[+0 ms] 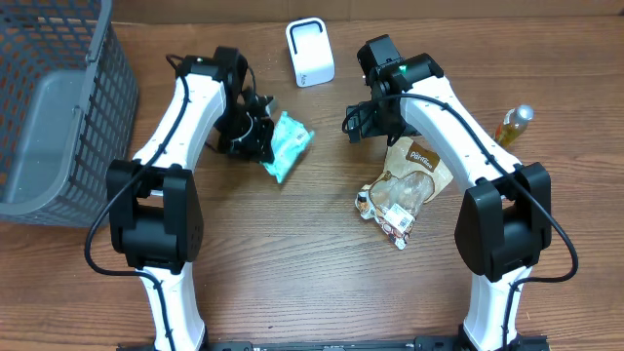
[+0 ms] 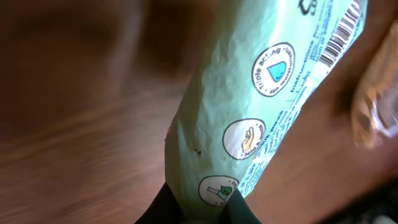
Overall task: Scan the item barcode
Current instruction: 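Carry the wipes pack up to the white scanner with the left gripper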
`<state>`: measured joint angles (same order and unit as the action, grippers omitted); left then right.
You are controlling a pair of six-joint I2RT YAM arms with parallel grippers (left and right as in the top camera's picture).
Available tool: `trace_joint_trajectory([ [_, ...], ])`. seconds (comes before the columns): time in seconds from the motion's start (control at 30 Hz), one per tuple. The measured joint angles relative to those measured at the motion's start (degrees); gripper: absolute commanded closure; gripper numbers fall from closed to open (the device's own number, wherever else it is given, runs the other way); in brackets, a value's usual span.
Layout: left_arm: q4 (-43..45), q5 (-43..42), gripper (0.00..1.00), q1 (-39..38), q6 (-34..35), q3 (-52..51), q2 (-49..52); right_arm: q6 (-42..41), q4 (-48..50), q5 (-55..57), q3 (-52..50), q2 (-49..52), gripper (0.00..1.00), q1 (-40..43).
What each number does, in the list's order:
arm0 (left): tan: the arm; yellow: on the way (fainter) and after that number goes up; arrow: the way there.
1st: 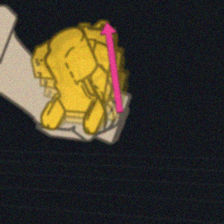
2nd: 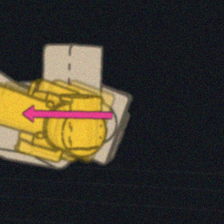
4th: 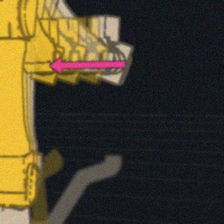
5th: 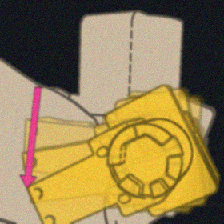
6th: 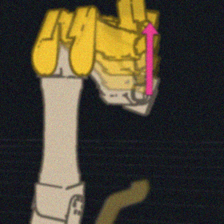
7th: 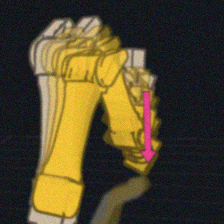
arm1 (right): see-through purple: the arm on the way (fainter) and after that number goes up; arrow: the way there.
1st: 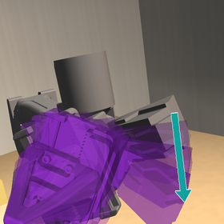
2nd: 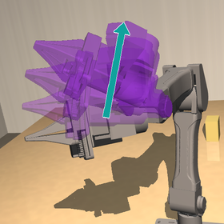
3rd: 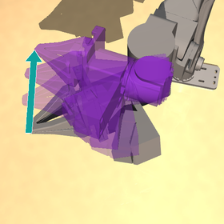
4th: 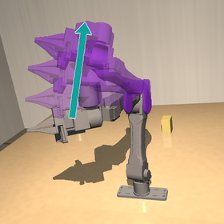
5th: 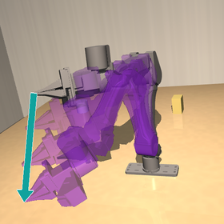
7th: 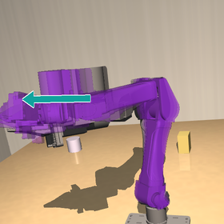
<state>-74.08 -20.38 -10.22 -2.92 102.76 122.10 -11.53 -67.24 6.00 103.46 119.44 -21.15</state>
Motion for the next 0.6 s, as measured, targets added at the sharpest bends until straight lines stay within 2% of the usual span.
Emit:
trace_joint_trajectory([
  [0.2, 4.5, 12.9, 0.96, -2.7, 4.4, 8.2, 0.0, 0.0, 0.0, 0.0, 0.0, 0.0, 0.0, 0.0],
  [0.33, 9.7, 20.6, 0.96, -4.4, 4.7, 12.8, 0.0, 0.0, 0.0, 0.0, 0.0, 0.0, 0.0, 0.0],
  [0.43, 16.4, 26.8, 0.96, -5.7, 3.8, 14.6, -0.2, 0.0, 0.0, 0.0, 0.0, 0.0, 0.0, 0.0],
  [0.6, 28.3, 35.9, 0.96, -8.2, -1.7, 14.8, -0.2, 0.0, 0.0, 0.0, 0.0, 0.0, 0.0, 0.0],
])
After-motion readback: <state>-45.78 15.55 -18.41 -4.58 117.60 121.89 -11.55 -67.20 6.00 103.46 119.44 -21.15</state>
